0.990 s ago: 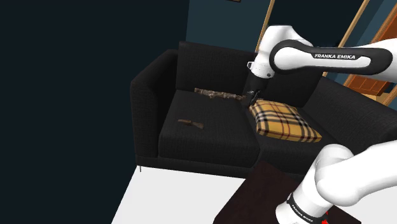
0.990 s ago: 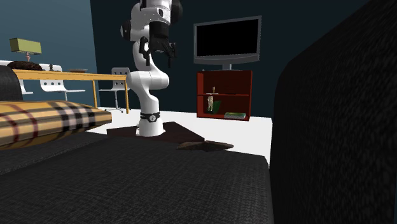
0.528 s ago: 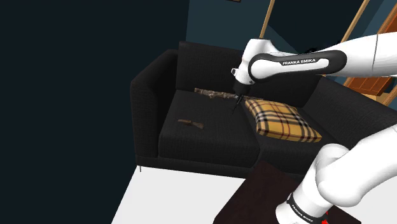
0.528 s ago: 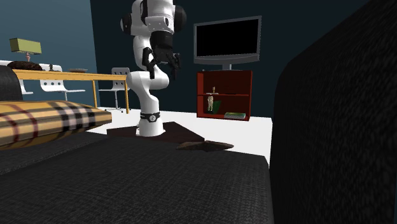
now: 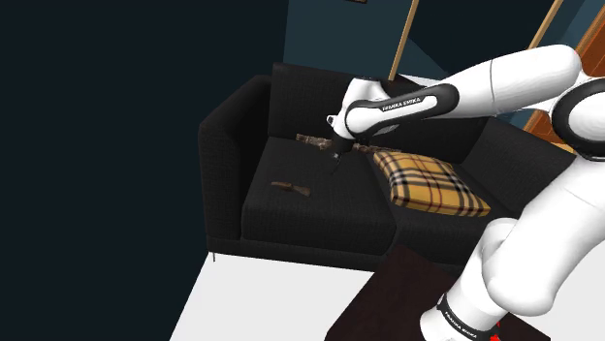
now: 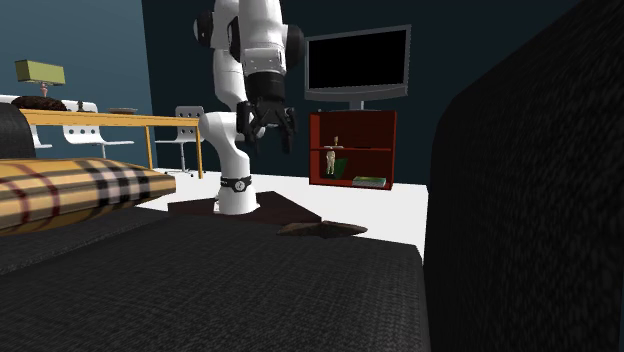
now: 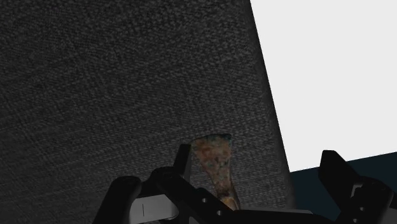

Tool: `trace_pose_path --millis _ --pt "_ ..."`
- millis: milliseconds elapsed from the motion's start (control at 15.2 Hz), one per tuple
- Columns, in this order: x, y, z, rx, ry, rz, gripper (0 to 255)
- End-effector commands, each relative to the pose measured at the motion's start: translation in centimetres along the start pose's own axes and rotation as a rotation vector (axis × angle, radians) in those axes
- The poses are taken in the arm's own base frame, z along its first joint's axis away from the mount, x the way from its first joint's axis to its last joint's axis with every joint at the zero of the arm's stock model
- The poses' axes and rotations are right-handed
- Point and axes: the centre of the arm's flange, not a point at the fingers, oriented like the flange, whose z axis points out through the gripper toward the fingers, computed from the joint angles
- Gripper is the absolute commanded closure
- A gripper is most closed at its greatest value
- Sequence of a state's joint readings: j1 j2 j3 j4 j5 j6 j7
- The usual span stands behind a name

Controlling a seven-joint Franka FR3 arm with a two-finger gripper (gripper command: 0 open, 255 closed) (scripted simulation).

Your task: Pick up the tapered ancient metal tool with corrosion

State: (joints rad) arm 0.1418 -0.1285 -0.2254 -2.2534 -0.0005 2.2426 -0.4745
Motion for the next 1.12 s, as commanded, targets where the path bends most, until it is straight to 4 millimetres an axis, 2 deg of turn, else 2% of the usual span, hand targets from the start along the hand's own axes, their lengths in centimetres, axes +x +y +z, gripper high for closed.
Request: trace_pose_path --millis 0,660,1056 --pt "2.0 0.4 1.7 0.004 0.013 -0.040 0" --pt "11.4 2.0 9.8 0.027 0.072 -0.229 0" --pt "11.0 2.0 13.0 0.027 0.072 -0.229 0"
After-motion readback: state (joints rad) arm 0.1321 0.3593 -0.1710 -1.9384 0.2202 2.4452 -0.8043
